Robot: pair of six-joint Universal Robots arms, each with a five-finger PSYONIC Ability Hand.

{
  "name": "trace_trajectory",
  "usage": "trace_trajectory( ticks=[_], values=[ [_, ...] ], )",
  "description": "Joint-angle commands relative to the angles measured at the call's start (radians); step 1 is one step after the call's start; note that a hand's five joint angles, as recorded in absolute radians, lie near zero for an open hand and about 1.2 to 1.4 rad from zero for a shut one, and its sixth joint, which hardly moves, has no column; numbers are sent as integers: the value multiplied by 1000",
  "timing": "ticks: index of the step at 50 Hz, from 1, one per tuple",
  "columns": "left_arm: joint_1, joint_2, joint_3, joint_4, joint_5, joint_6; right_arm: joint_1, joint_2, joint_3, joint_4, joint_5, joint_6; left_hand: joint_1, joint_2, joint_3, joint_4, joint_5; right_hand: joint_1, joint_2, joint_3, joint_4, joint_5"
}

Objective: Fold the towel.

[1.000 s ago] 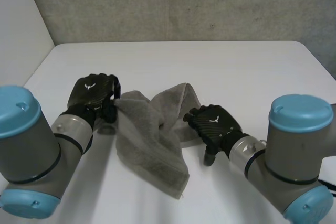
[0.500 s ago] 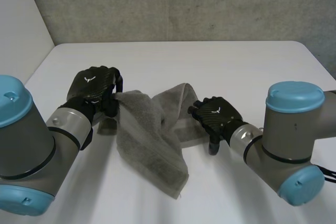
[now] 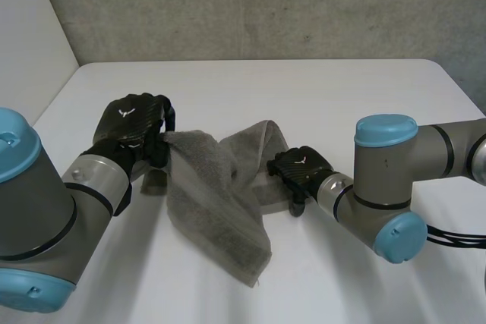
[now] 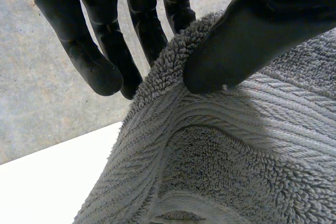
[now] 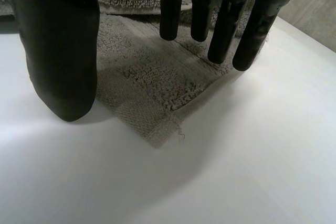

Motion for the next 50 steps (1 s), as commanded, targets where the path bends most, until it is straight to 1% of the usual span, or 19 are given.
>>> trace_trajectory(
  ticks=[1,3,22,50],
  values=[
    [0,-4,-1,2,0,0,-5,4,-17,-3,-1,1,-140,-195,-205,-190,-370,112,119,104,103,87],
    [0,-4,0,2,0,0,-5,7,-25,-5,-1,0,-140,-195,-205,-190,-370,182,189,175,173,158],
    [2,-7,-1,8,-2,-2,-5,56,-80,-5,-3,-3,-140,-195,-205,-190,-370,182,189,175,173,158],
    [5,-7,-1,12,-2,-2,-3,84,-166,-5,0,-2,-140,-195,-205,-190,-370,179,186,172,170,155]
  ],
)
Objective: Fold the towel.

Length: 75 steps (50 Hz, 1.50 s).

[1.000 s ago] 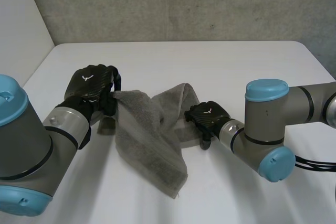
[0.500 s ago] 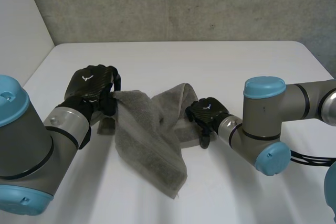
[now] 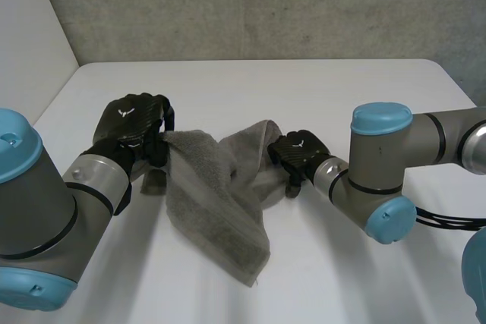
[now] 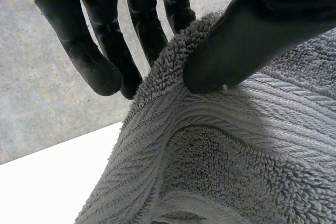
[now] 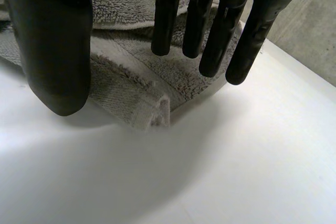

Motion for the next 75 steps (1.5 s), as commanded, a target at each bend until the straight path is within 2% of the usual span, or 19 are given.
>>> trace_trajectory(
  ticks=[1,6,9,11,14,16,22,30,33,35,39,43,45,49,54,60,63,69,75],
  values=[
    [1,0,0,1,0,0,1,16,-23,0,0,2,-140,-195,-205,-190,-370,9,15,10,9,10],
    [5,-3,0,1,0,0,1,33,-43,0,2,2,-140,-195,-205,-190,-370,39,44,40,39,39],
    [6,-5,0,1,0,0,1,42,-50,0,2,0,-140,-195,-205,-190,-370,174,179,175,174,174],
    [6,-5,0,1,0,0,4,48,-53,0,3,-1,-140,-195,-205,-190,-370,416,422,417,416,417],
    [8,-5,2,1,2,0,5,50,-54,0,3,0,-140,-195,-205,-190,-370,553,558,553,552,553],
    [8,-5,2,1,2,0,8,42,-54,0,3,2,-140,-195,-205,-190,-370,803,808,804,803,803],
    [11,-5,3,1,2,0,10,24,-53,0,6,2,-140,-195,-205,-190,-370,804,809,805,804,805],
    [20,0,32,1,3,2,7,-93,-42,-25,11,20,-140,-195,-205,-190,-370,804,809,805,804,805],
    [28,3,104,2,5,3,-4,-171,-43,-89,31,29,-140,-195,-205,-190,-370,804,809,805,804,805],
    [35,5,229,1,0,0,-28,-275,-36,-211,83,28,-140,-195,-205,-190,-370,804,809,805,804,805],
    [48,5,370,-7,-3,-25,-56,-400,12,-391,103,35,-140,-195,-205,-190,-370,804,809,805,804,805],
    [121,9,474,-4,0,-124,-93,-540,97,-578,50,37,-140,-195,-205,-190,-370,804,809,805,804,805],
    [150,9,474,-7,2,-165,-96,-564,119,-574,10,35,-140,-195,-205,-190,-370,804,809,805,804,805],
    [179,2,443,-13,5,-242,-99,-582,156,-531,-83,34,-140,-195,-205,-190,-370,804,809,805,804,805],
    [209,-59,304,-53,29,-298,-133,-578,199,-329,-220,16,-140,-195,-205,-190,-370,804,809,805,804,805],
    [216,-175,235,-77,61,-291,-171,-538,213,-150,-251,-84,-140,-195,-205,-190,-370,804,809,805,804,805],
    [244,-277,230,-120,65,-275,-173,-476,228,54,-251,-300,-140,-195,-205,-190,-370,804,809,805,804,805],
    [296,-350,273,-154,60,-187,-168,-432,283,332,-251,-625,-140,-195,-205,-190,-370,804,809,805,804,805],
    [322,-376,311,-151,57,-104,-165,-427,316,353,-250,-664,-174,-230,-240,-224,-405,804,809,805,804,805]
  ],
)
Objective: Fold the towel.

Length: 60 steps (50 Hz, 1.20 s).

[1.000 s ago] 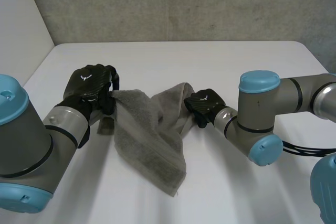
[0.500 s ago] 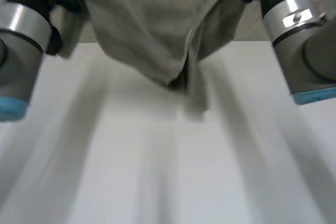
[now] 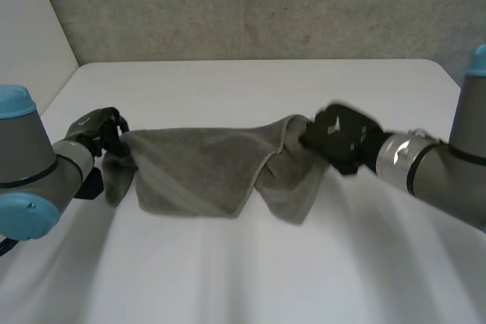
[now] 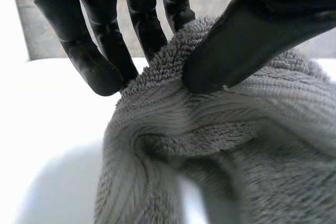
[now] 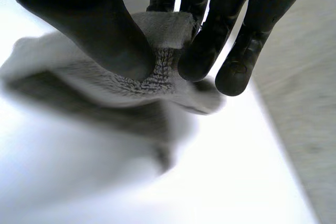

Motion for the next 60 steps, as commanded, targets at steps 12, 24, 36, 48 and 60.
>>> trace_trajectory(
  ticks=[12,24,36,48,60],
  values=[
    [28,-73,164,12,-9,200,19,17,131,22,-2,-120,-573,-628,-630,-623,-803,57,77,50,58,55],
    [-53,110,30,15,-4,281,12,20,146,-18,2,-119,-1322,-1378,-1380,-1372,-1553,57,77,50,58,55],
    [-252,293,-230,39,39,355,8,21,146,-48,6,-90,-1299,-1354,-1357,-1349,-1530,57,77,50,58,55],
    [-449,89,-183,88,-31,361,13,29,146,-61,9,-37,-1228,-1284,-1286,-1278,-1459,57,77,50,58,55],
    [-482,-84,-35,108,-118,420,15,31,157,-61,9,-37,-1085,-1140,-1142,-1135,-1315,57,77,50,58,55]
  ],
)
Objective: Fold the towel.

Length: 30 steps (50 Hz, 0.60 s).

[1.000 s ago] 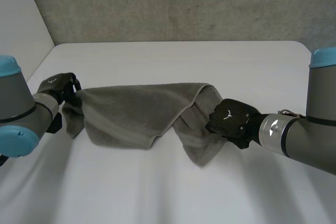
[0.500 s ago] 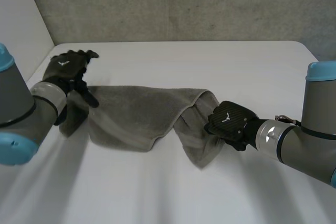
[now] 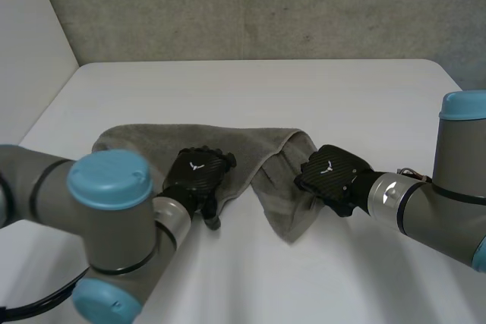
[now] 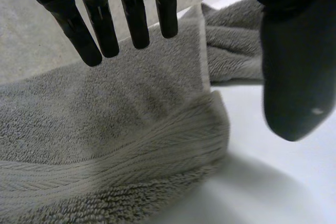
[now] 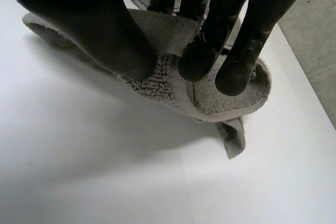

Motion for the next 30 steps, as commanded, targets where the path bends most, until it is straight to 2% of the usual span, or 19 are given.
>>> trace_trajectory(
  ticks=[1,8,14,17,19,20,22,23,24,25,26,28,30],
  values=[
    [-18,-84,76,1,-29,46,1,0,7,-1,-1,-2,-3,-3,1,-3,-180,57,79,50,58,55],
    [-21,-118,103,6,-86,80,0,3,11,-1,-1,-3,149,149,153,150,-28,57,79,50,58,55],
    [-21,-132,108,6,-89,81,0,9,11,-3,1,-8,199,200,204,200,22,57,79,50,58,55],
    [-19,-146,116,3,-89,83,0,11,11,-3,1,-9,328,329,333,329,151,57,79,50,58,55],
    [-19,-153,122,-2,-92,83,-2,12,10,-4,2,-9,501,501,505,501,324,57,79,50,58,55],
    [-19,-153,122,-2,-92,83,-2,12,10,-4,2,-9,501,502,506,502,325,57,79,50,58,55],
    [-18,-153,133,-5,-93,84,-3,14,7,-4,2,-8,709,709,714,710,532,57,79,50,58,55],
    [-18,-153,133,-5,-93,84,-8,17,1,-4,5,-5,710,710,715,711,533,57,79,50,58,55],
    [-16,-147,137,-5,-95,84,-11,20,-6,-6,8,-3,844,844,848,844,667,57,79,50,58,55],
    [-16,-147,137,-5,-95,84,-11,20,-6,-6,8,-3,845,845,850,846,668,57,79,50,58,55],
    [-8,-140,143,-3,-95,83,-11,20,-12,-10,16,-3,941,941,945,941,764,57,79,50,58,55],
    [-2,-127,153,-3,-98,83,-12,17,-22,-16,31,-3,941,942,946,942,765,57,79,50,58,55],
    [31,-65,180,-5,-100,83,-14,3,-56,-47,88,-3,941,942,946,942,765,57,79,50,58,55]
  ],
)
